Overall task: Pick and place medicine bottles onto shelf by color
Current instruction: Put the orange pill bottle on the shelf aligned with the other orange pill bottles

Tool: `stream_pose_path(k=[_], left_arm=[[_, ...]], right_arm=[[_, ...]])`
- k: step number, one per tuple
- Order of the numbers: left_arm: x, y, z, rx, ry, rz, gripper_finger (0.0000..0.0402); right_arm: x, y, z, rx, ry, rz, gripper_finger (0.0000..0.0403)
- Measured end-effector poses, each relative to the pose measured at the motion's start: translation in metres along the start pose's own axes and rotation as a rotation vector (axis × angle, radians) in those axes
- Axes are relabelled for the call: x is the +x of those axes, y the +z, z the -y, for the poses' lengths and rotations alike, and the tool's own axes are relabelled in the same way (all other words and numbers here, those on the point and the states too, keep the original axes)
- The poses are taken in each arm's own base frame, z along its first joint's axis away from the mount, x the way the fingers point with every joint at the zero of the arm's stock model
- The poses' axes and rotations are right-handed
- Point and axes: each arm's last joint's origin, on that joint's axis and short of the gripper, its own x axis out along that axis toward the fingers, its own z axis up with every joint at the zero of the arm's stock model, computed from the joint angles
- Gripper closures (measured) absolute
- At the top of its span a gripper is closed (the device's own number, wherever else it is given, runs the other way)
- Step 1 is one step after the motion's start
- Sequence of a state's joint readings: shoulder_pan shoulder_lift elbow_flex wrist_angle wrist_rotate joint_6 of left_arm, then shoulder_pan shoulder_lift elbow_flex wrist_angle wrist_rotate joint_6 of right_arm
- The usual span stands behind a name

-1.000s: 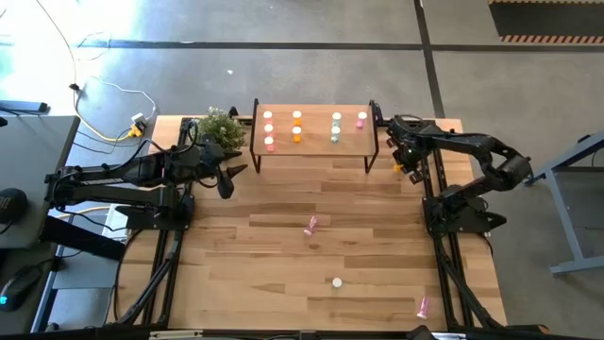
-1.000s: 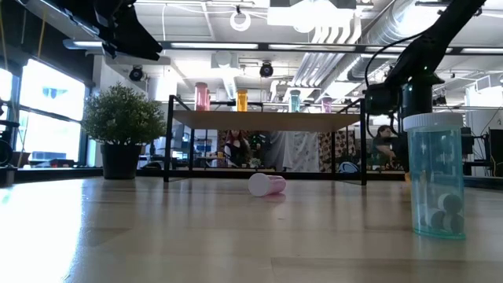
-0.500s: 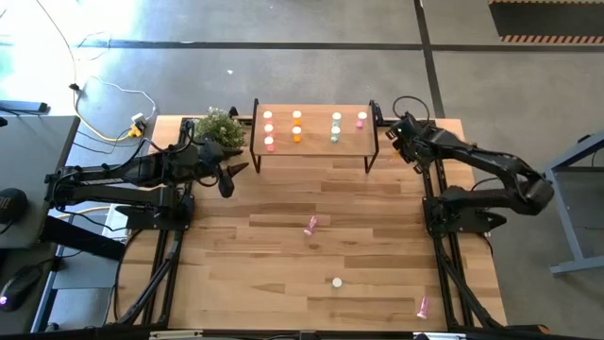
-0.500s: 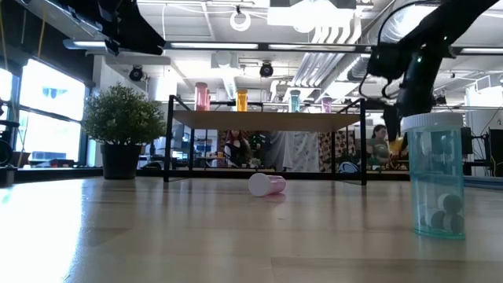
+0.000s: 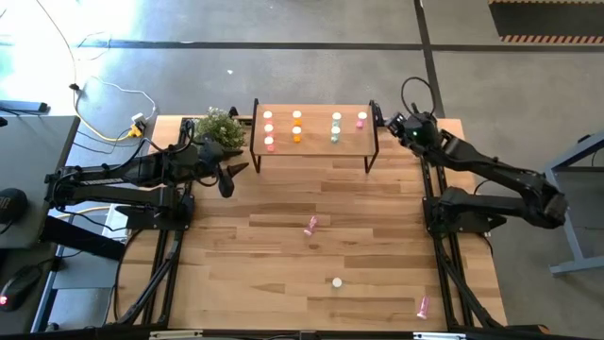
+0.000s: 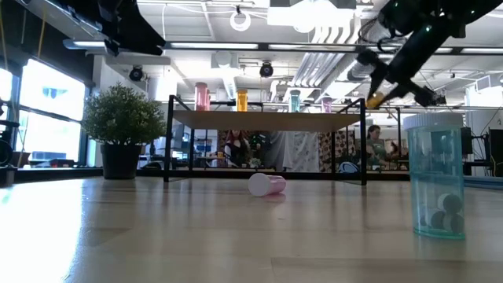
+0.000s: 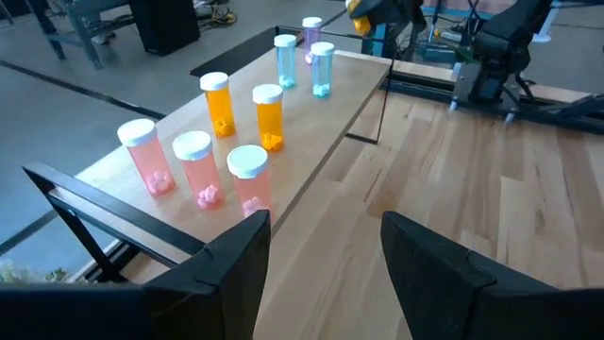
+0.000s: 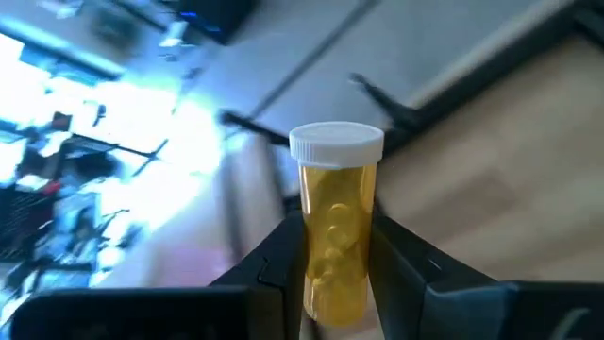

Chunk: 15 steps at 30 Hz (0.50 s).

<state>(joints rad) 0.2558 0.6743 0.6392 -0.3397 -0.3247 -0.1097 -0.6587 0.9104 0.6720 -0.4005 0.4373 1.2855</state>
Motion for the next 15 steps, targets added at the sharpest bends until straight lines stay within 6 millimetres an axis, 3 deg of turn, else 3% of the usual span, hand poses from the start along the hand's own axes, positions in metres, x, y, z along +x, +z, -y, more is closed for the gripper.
stream_pose_path(k=[8,15], left_arm=[[0.000,0.000,0.001,-0.097,-0.025,-0.004,0.0206],[0.000,0.000,0.001,-0.099,-0.035,-0.006,0.0206]], right_arm=[[-0.014,0.001,-0.029,-0.158,0.280,0.073,0.0321],[-0.039,0.009,-0.060,-0.347,0.410,0.133,0.0321]])
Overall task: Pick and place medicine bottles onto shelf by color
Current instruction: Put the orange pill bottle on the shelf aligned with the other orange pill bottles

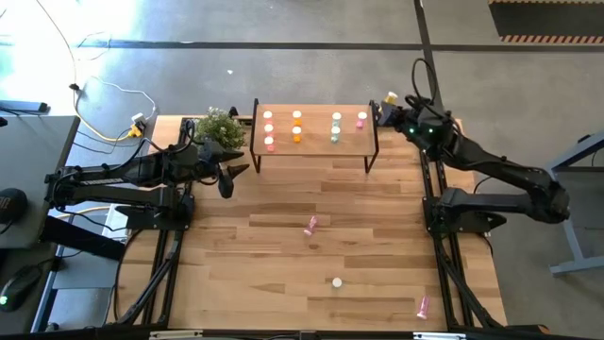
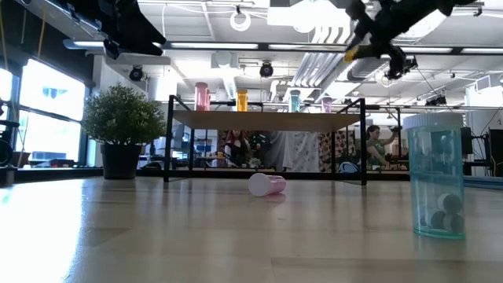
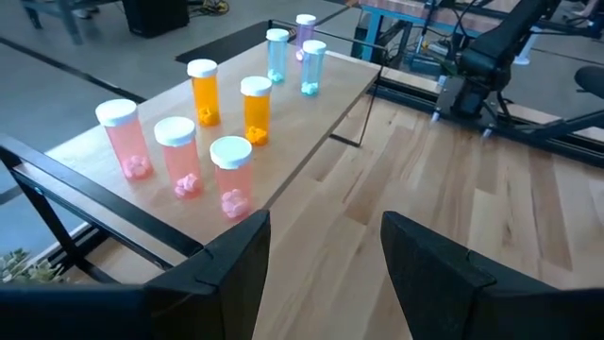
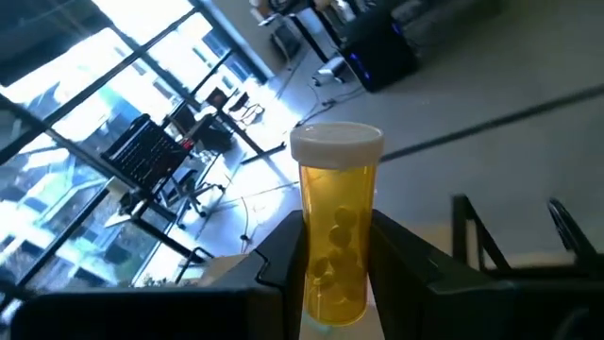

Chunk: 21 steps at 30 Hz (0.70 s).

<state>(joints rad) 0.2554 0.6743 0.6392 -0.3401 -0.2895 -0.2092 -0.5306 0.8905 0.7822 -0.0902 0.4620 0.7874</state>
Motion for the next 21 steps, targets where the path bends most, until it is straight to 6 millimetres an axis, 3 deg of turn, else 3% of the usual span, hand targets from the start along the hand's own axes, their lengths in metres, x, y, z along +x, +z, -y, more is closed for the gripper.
stream_pose_path(k=[8,21], left_arm=[[0.000,0.000,0.000,0.000,0.004,0.001,0.0206],[0.000,0.000,0.000,0.001,0.005,0.001,0.0206]], right_arm=[[0.001,-0.004,-0.038,-0.236,0.183,0.035,0.0321],[0.017,-0.072,-0.085,-0.498,0.395,0.041,0.0320]])
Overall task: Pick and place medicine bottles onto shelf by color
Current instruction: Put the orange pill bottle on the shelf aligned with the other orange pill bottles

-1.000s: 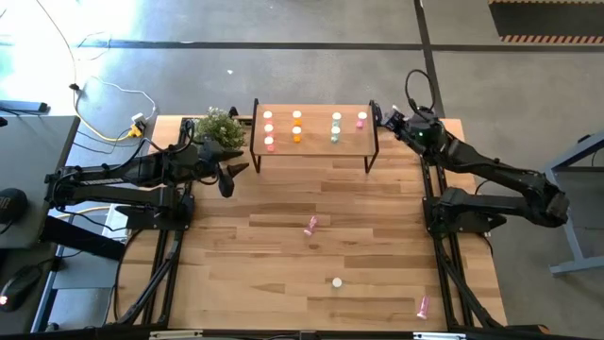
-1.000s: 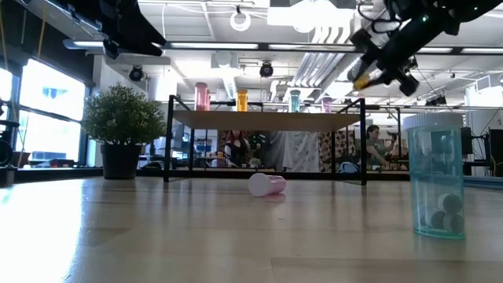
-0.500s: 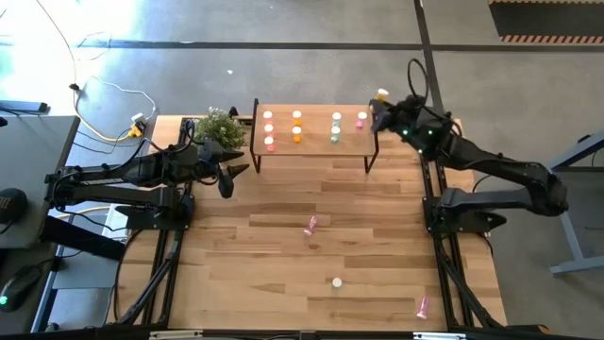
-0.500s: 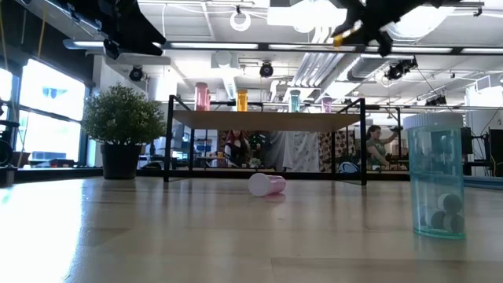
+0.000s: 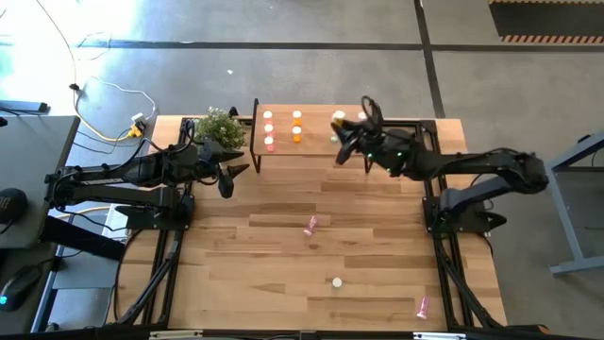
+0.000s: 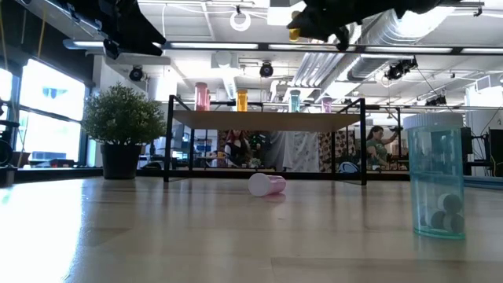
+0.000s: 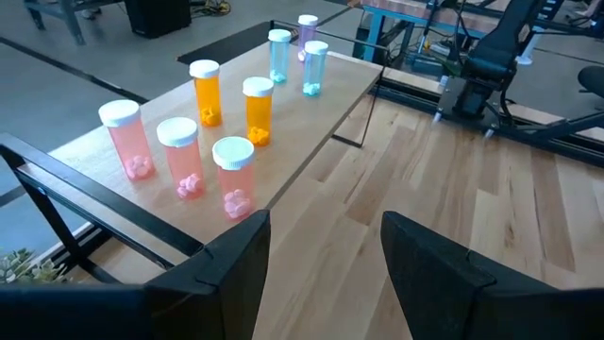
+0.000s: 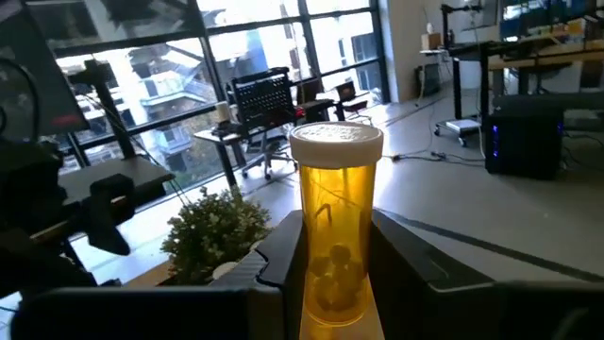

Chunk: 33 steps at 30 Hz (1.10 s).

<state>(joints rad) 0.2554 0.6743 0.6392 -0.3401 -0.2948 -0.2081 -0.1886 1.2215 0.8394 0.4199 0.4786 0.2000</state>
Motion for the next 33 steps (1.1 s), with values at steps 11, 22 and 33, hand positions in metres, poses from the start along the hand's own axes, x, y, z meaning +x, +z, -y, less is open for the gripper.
stream_pose_path(k=[11,22,33], left_arm=[[0.000,0.000,0.000,0.001,0.000,0.000,0.0206],[0.000,0.000,0.000,-0.001,0.000,0.000,0.0206],[0.000,0.000,0.000,0.001,0.000,0.000,0.0206]], right_arm=[[0.030,-0.048,-0.035,-0.055,0.090,0.071,0.0320],[0.053,-0.101,-0.043,-0.088,0.116,0.075,0.0320],[0.077,-0.133,-0.051,-0.173,0.083,0.030,0.0320]])
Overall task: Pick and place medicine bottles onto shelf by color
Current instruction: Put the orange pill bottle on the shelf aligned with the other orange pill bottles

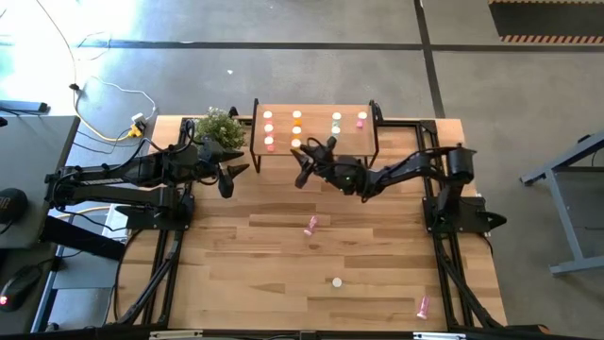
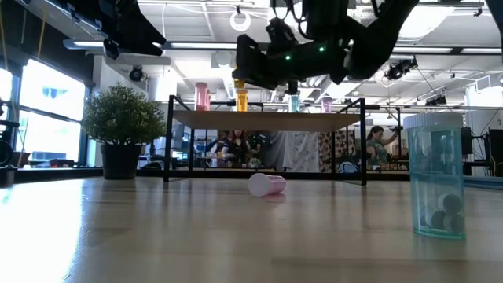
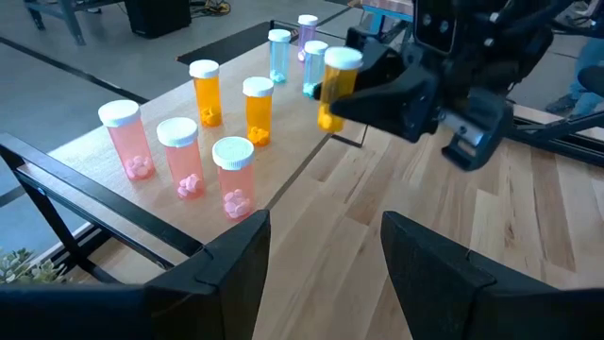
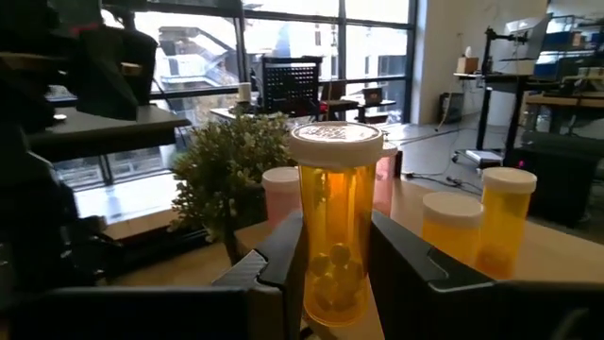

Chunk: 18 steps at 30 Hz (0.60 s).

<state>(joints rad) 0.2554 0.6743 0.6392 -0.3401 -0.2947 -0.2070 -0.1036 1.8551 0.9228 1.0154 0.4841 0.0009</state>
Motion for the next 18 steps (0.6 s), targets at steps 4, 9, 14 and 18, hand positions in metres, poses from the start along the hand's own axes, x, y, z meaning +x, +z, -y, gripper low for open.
stream_pose_path(k=[4,9,14,18], left_arm=[[0.000,0.000,0.000,0.000,0.000,0.000,0.0206],[0.000,0.000,0.000,0.000,0.000,0.000,0.0206],[0.000,0.000,0.000,0.024,0.000,0.000,0.0206],[0.000,0.000,0.000,0.031,-0.003,0.000,0.0206]], right_arm=[[0.008,-0.005,-0.002,-0.005,-0.063,-0.008,0.0320],[0.010,-0.021,-0.003,0.021,-0.124,-0.041,0.0320],[0.010,-0.022,-0.002,0.018,-0.147,-0.041,0.0320],[0.012,-0.024,0.001,0.019,-0.156,-0.057,0.0320]])
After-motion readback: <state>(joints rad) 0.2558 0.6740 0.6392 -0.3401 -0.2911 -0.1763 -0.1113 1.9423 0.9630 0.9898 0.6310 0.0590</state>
